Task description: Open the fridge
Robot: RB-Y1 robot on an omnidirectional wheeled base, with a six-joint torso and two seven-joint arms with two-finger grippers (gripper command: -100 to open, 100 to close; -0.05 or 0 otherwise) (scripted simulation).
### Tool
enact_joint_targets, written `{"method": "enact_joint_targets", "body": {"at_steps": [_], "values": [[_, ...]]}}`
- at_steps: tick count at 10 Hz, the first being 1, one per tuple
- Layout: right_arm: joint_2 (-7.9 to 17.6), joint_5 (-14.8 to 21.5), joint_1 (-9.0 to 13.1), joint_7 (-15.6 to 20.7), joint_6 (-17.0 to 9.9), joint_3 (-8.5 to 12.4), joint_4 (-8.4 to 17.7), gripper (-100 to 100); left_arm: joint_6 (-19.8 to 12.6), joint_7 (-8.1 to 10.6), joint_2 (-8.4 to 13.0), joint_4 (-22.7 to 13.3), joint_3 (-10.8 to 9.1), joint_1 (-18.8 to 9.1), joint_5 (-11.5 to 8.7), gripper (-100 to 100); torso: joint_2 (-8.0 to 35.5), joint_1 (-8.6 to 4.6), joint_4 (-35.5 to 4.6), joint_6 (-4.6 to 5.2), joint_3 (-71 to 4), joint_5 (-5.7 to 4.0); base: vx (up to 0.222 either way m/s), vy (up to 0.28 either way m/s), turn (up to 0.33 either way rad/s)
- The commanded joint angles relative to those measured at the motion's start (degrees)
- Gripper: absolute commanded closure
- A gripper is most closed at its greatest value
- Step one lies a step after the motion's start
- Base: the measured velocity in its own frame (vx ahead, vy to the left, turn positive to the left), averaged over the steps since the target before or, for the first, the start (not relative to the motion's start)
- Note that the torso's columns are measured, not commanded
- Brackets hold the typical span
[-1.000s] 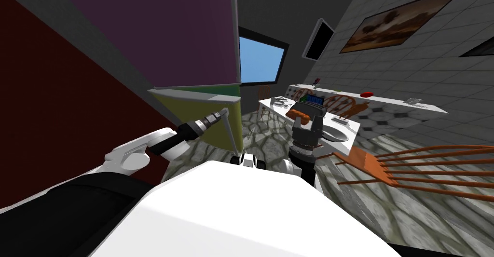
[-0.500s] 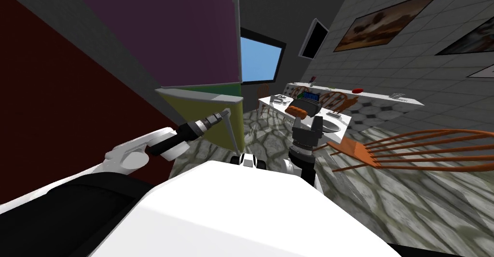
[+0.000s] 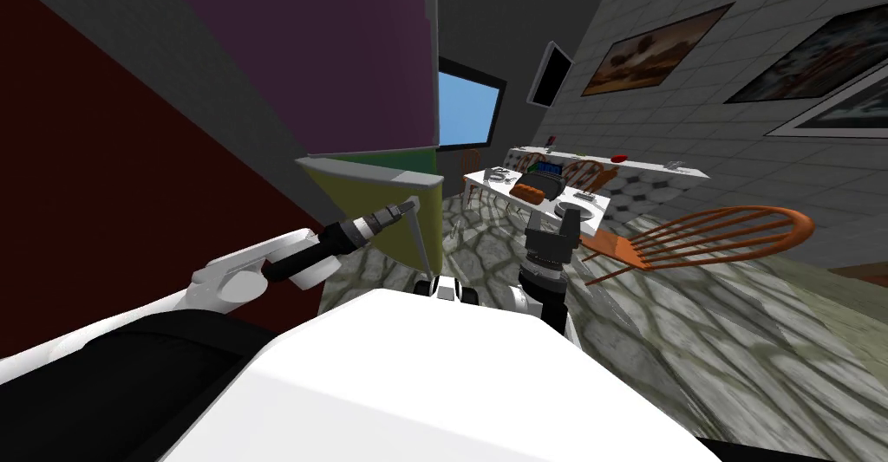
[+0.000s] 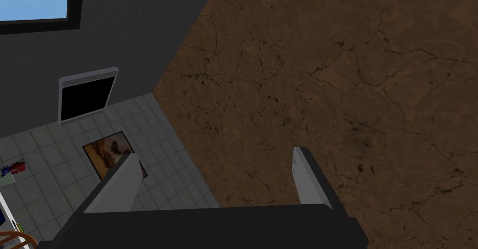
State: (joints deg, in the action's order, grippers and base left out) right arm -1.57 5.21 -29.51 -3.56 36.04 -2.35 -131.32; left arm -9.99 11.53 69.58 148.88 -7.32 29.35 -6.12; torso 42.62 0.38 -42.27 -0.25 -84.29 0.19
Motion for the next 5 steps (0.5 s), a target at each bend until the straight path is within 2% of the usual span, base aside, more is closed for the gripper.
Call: {"method": "enact_joint_targets", "body": {"at_steps": [1,5], "values": [[0.00,0.00,0.00,0.00,0.00,0.00,0.00,0,1.86,0.35,1.29,-0.14,0.60,0.28,-0.31,100,0.08,-0.05,0.02,0.06,0.08,0.02,-0.208,0.137,-0.090],[0.00,0.00,-0.01,0.00,0.00,0.00,0.00,0,5.68,0.75,3.60,-0.18,1.42,0.47,-0.61,100,0.37,-0.04,0.03,-0.02,0.31,0.04,-0.195,0.160,-0.089]]}}
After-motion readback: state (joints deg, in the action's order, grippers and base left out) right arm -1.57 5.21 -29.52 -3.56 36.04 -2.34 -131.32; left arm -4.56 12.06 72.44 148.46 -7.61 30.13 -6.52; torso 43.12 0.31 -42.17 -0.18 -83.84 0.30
